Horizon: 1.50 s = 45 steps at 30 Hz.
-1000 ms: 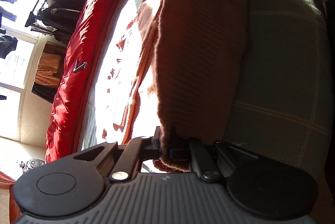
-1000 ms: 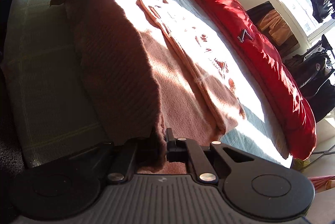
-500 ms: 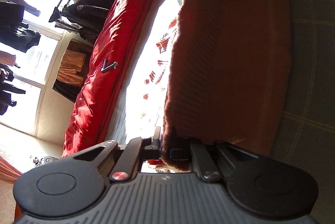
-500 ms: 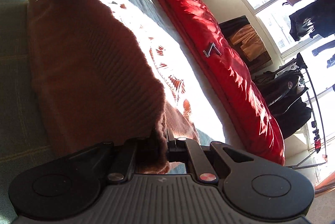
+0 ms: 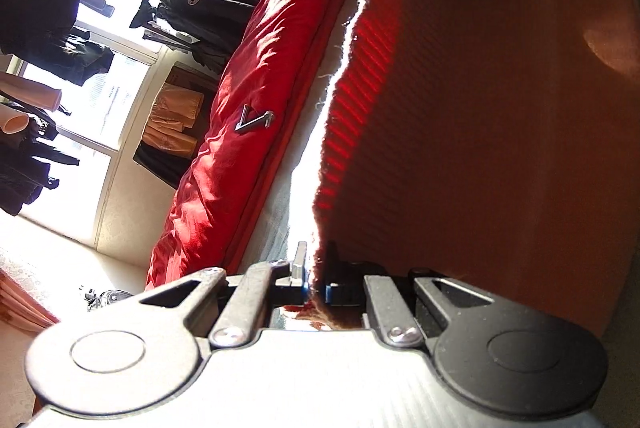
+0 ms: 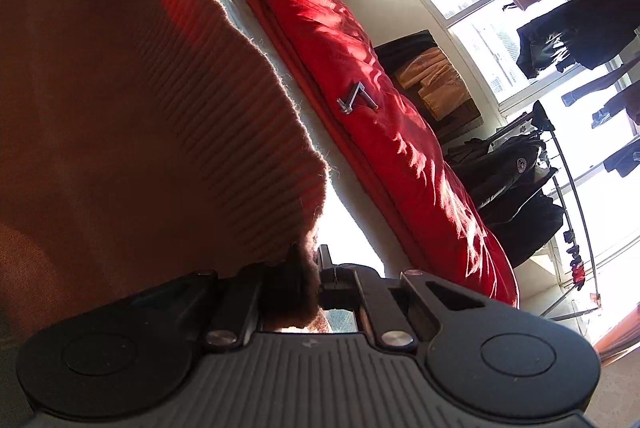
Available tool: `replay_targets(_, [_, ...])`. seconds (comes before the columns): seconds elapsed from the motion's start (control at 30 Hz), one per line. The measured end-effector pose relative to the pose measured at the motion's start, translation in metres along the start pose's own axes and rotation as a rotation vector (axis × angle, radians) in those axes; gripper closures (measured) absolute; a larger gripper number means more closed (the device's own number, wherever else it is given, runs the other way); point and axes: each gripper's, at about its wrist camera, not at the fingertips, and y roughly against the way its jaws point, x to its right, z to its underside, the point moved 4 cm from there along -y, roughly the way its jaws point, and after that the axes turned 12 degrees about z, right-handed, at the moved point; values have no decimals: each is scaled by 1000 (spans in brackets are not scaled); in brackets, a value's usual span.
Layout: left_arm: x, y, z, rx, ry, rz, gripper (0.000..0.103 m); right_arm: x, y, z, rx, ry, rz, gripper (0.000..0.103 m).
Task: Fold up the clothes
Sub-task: 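Carry the gripped hem over the sweater body toward the collar with both grippers, then lower the hem near the collar and open both grippers, then withdraw both open grippers up from the folded sweater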
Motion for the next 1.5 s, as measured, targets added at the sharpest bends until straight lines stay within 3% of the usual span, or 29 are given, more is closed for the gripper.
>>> replay_targets(0.3, [-12,-48,-11,-26,80,28,97,-11,-44,4,-69,-65,-20,95])
replay_targets(0.53, [3,-78,-5,-49,106,65,97,-21,-75,9,-129,-114,-43,95])
replay_targets(0.67, [14,-78,-2,-44,90,43,97,-22,-79,11,-136,-147,-48,95])
replay_targets(0.8, [15,-82,-2,-24,98,26,83,-21,-76,13,-131,-183,-50,93])
replay_targets(0.83, [12,-83,-3,-16,118,17,75,-21,-76,13,-130,-192,-50,89])
replay_targets(0.9, [8,-77,-4,6,168,-17,49,-20,-74,14,-128,-210,-51,69])
replay_targets(0.93, [2,-75,-5,20,196,-26,38,-20,-74,14,-126,-219,-52,46])
replay_targets(0.97, [-2,-72,-6,39,220,-26,36,-20,-73,15,-125,-228,-52,25])
replay_targets(1.0, [-4,-67,-7,55,234,-16,35,-20,-72,15,-124,-237,-53,20])
replay_targets(1.33, [9,-20,5,108,269,36,35,-11,-32,29,-90,-245,-65,17])
replay_targets(1.4, [17,-4,7,139,304,96,30,-6,-23,32,-81,-257,-84,17])
replay_targets(1.5, [28,5,7,178,392,281,28,-1,-12,37,-93,-334,-205,17])
